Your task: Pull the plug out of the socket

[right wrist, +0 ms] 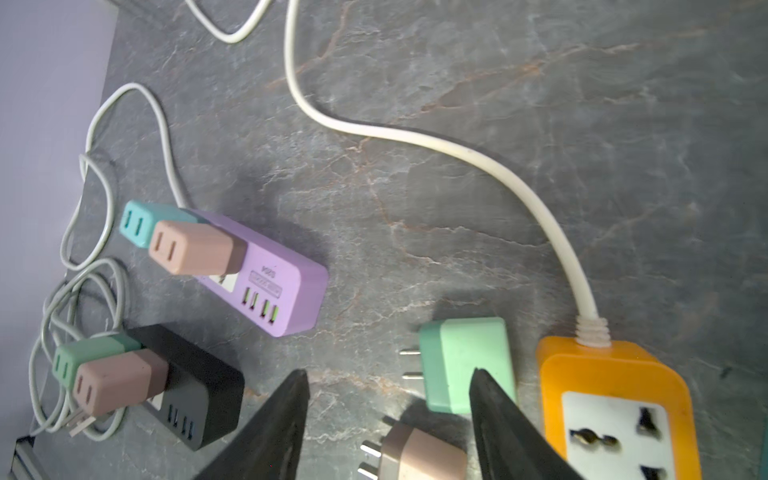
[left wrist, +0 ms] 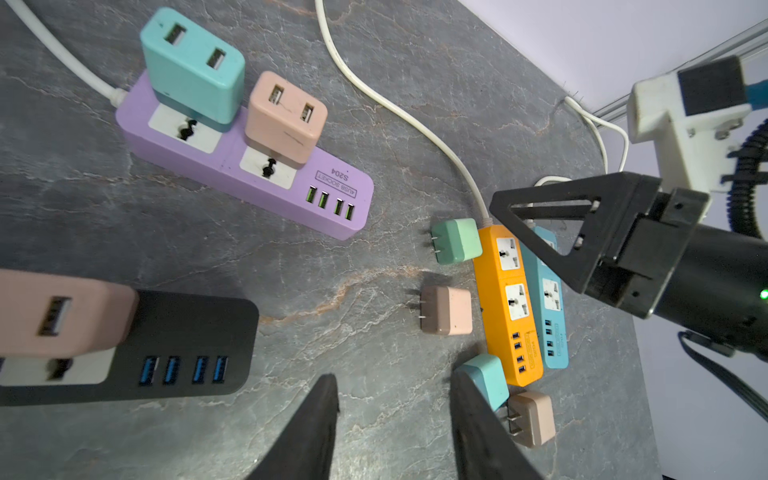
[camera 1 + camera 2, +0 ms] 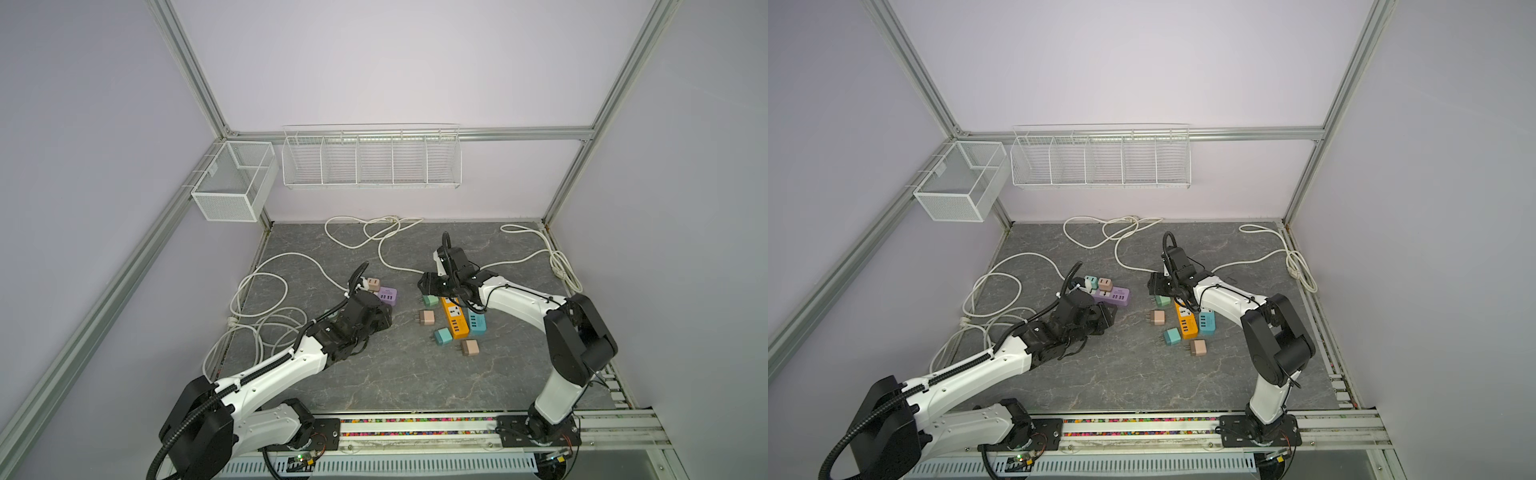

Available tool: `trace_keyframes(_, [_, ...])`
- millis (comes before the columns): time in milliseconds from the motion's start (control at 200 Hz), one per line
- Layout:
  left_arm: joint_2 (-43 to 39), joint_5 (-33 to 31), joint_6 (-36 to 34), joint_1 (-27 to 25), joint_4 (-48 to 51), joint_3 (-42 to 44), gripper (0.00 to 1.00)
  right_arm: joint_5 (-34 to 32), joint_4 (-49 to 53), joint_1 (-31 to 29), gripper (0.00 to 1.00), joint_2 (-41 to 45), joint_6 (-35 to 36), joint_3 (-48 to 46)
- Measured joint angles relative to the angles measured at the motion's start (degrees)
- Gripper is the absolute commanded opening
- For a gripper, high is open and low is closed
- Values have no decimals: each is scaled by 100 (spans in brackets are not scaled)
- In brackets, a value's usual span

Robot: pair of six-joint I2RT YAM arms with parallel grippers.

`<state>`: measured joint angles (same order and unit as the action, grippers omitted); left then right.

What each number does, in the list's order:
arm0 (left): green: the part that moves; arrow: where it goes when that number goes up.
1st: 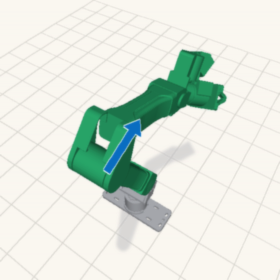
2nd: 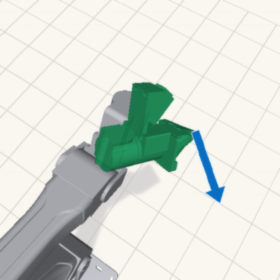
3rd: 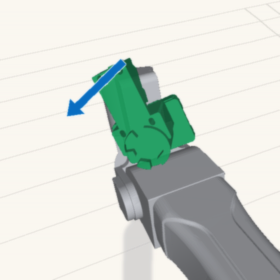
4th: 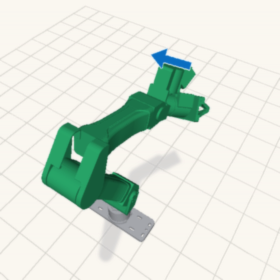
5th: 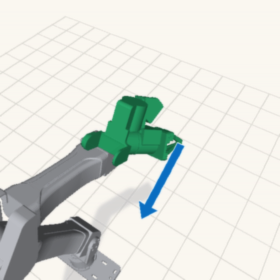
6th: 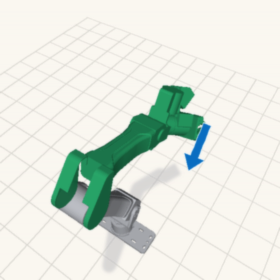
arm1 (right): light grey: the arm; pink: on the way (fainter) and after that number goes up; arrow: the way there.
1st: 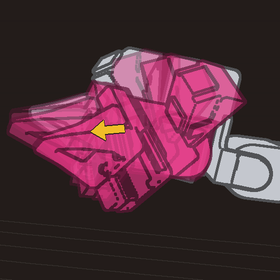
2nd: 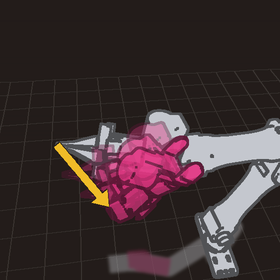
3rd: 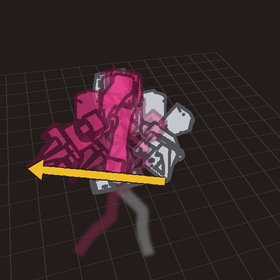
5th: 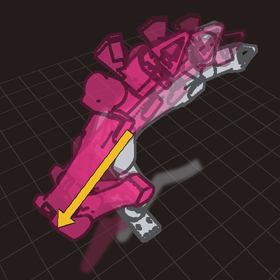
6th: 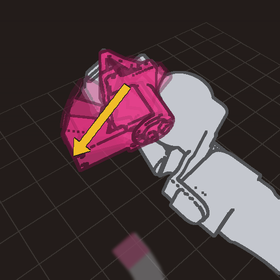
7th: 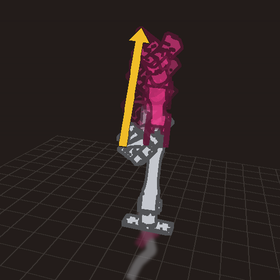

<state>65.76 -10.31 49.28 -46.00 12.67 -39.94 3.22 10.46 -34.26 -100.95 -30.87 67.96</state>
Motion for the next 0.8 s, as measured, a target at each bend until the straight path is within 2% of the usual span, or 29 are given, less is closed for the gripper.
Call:
trace_keyframes(475, [-811, -369, -188, 219, 719, 0, 51, 236, 632, -568, 78, -1106, 1561, 1252])
trace_keyframes(800, [-1036, -380, -205, 485, 949, 140, 54, 345, 839, -765, 88, -1683, 2267, 1834])
